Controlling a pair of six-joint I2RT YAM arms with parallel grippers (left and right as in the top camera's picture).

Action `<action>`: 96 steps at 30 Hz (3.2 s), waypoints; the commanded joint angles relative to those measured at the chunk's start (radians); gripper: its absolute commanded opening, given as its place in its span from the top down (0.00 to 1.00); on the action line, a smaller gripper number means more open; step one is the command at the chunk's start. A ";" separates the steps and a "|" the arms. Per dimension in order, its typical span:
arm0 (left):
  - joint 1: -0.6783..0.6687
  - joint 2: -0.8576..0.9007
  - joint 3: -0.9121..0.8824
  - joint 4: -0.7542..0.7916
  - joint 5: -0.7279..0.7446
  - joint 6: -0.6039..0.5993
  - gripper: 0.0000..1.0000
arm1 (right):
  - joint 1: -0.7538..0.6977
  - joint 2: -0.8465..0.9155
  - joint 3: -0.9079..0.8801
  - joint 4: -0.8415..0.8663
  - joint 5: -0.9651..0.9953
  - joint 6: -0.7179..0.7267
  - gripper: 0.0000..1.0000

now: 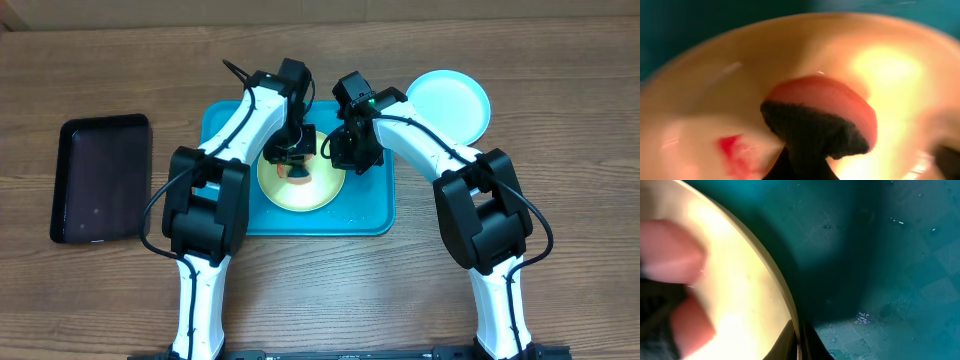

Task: Clean dirty plates on tray and stack at the side
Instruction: 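Scrub the yellow plate with the sponge in the left gripper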

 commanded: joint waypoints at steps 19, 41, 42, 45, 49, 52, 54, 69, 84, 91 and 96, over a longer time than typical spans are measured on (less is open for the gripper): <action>0.008 0.055 -0.006 0.005 0.272 0.076 0.96 | -0.002 -0.012 -0.003 0.034 0.036 0.016 0.96; 0.042 0.055 -0.006 -0.043 -0.381 -0.007 0.30 | -0.002 -0.012 -0.003 0.037 0.036 0.016 0.96; 0.042 0.055 -0.006 -0.041 -0.354 -0.006 0.30 | -0.002 -0.012 -0.003 0.038 0.036 0.016 0.96; 0.042 0.055 -0.006 -0.029 -0.290 -0.006 0.45 | -0.002 -0.011 -0.003 0.040 0.036 0.016 0.96; 0.042 0.055 -0.006 -0.026 -0.231 -0.006 0.77 | -0.002 -0.012 -0.003 0.040 0.036 0.016 0.96; 0.042 0.055 -0.006 -0.026 -0.198 0.006 0.93 | -0.002 -0.011 -0.003 0.040 0.036 0.016 0.96; 0.042 0.055 -0.006 -0.028 -0.182 0.009 0.96 | -0.002 -0.012 -0.003 0.040 0.036 0.015 0.96; 0.039 0.055 -0.006 -0.025 0.154 0.174 0.93 | -0.002 -0.012 -0.003 0.051 0.036 0.016 0.96; 0.073 0.054 0.107 -0.098 0.049 0.174 0.73 | -0.002 -0.012 -0.003 0.051 0.036 0.015 0.96; 0.073 0.054 0.110 -0.097 0.048 0.173 0.73 | -0.002 -0.012 -0.003 0.051 0.036 0.015 0.96; 0.073 0.054 0.110 -0.095 0.045 0.173 0.83 | -0.002 -0.011 -0.003 0.051 0.036 0.012 0.96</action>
